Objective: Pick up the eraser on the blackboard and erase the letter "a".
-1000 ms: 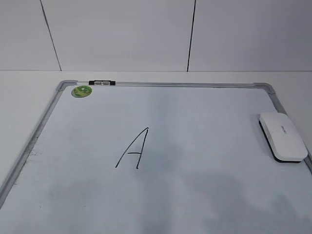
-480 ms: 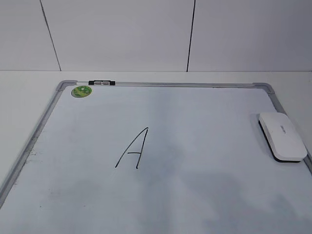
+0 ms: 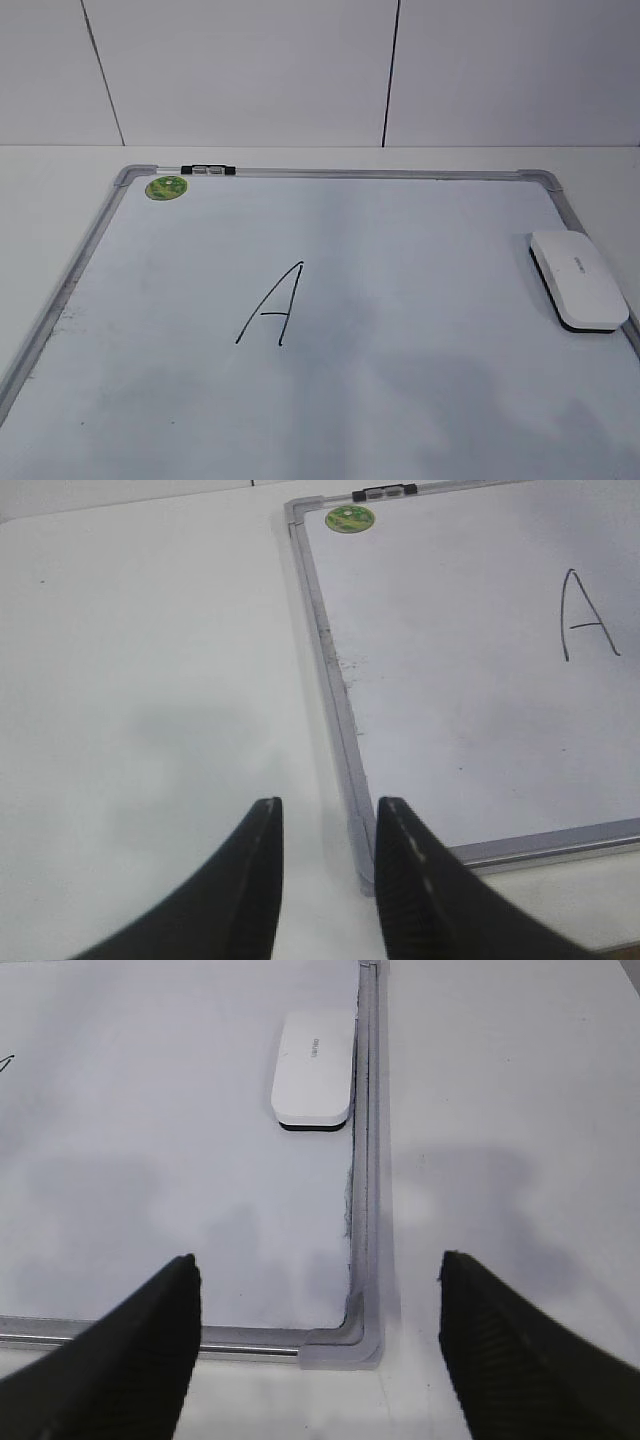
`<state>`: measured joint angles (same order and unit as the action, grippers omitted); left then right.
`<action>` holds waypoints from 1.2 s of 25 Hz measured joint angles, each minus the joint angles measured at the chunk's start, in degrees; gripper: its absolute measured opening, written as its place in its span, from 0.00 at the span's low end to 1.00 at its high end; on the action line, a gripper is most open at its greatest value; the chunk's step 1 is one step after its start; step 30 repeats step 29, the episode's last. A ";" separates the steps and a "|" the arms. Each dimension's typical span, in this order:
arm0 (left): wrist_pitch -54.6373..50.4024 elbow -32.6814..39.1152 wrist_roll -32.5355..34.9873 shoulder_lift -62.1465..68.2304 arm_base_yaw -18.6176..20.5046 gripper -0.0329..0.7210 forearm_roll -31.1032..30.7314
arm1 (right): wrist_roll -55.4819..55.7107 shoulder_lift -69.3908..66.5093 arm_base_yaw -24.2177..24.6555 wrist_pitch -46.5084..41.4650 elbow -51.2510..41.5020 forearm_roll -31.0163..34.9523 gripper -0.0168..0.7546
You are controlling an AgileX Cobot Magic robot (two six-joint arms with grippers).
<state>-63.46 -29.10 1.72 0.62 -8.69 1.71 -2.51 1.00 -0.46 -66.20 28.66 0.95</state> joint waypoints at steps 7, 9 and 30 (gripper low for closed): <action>0.00 0.00 0.00 0.00 4.96 0.36 0.00 | 0.00 0.00 1.95 0.10 0.00 0.00 0.79; 0.00 0.00 0.00 0.00 5.88 0.36 0.00 | 0.00 0.00 1.94 0.10 0.00 0.00 0.79; 0.00 0.00 0.00 0.00 6.27 0.36 0.10 | 0.10 0.00 1.94 0.10 0.00 0.00 0.79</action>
